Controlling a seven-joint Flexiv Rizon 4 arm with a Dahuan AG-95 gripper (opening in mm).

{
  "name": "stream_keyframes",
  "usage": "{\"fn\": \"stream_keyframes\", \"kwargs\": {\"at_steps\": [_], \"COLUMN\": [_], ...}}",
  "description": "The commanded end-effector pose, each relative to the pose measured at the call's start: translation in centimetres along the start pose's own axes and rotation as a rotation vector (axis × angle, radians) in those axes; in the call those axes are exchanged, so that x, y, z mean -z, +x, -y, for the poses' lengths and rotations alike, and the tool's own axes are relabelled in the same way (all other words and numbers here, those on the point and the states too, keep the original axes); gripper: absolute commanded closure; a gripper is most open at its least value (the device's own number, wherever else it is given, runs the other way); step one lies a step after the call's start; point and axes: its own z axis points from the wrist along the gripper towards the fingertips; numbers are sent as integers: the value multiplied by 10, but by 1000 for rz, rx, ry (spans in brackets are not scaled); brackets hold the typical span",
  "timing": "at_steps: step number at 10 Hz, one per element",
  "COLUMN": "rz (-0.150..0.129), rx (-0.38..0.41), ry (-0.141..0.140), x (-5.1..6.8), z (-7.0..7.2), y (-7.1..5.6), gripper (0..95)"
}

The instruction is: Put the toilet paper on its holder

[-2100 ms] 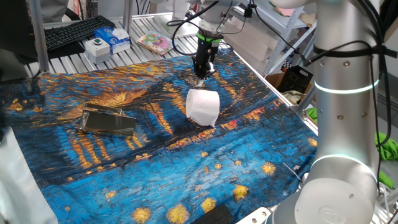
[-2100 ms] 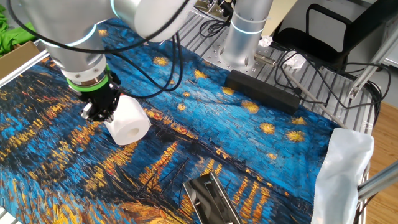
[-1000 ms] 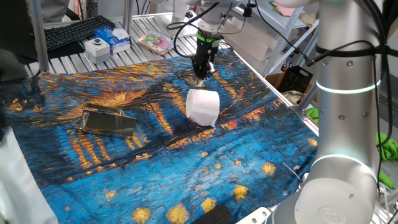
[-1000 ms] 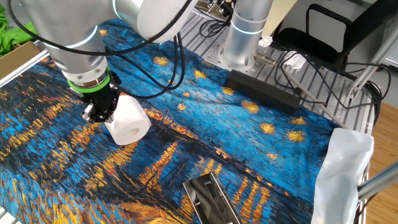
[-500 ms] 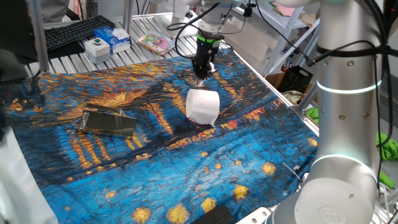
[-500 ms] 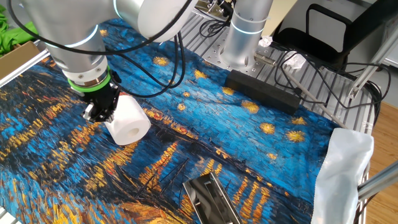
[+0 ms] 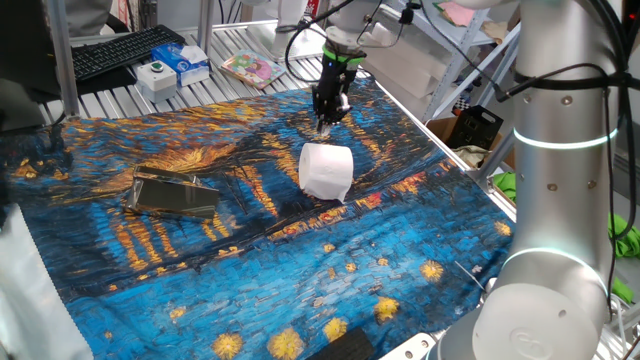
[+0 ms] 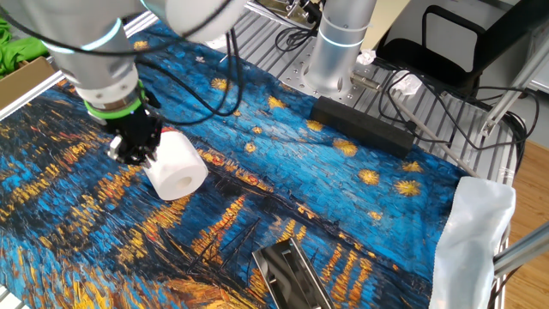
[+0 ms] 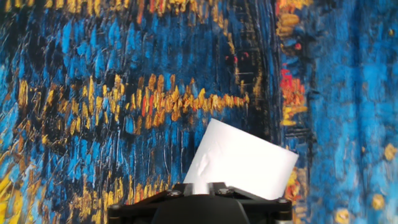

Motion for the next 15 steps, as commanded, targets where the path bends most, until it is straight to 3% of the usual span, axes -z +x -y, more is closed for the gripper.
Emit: {"fn": "stream_keyframes", "kwargs": {"at_steps": [1, 5, 8, 11, 15], "rz": [4, 13, 40, 42, 37], "rx": [43, 79, 77, 91, 74], "ry": [-5, -13, -31, -49, -75], "x": [1, 1, -7, -17, -26], "z": [7, 23, 35, 49, 57], "y": [3, 5, 5, 0, -1], "gripper": [0, 0, 0, 0, 0]}}
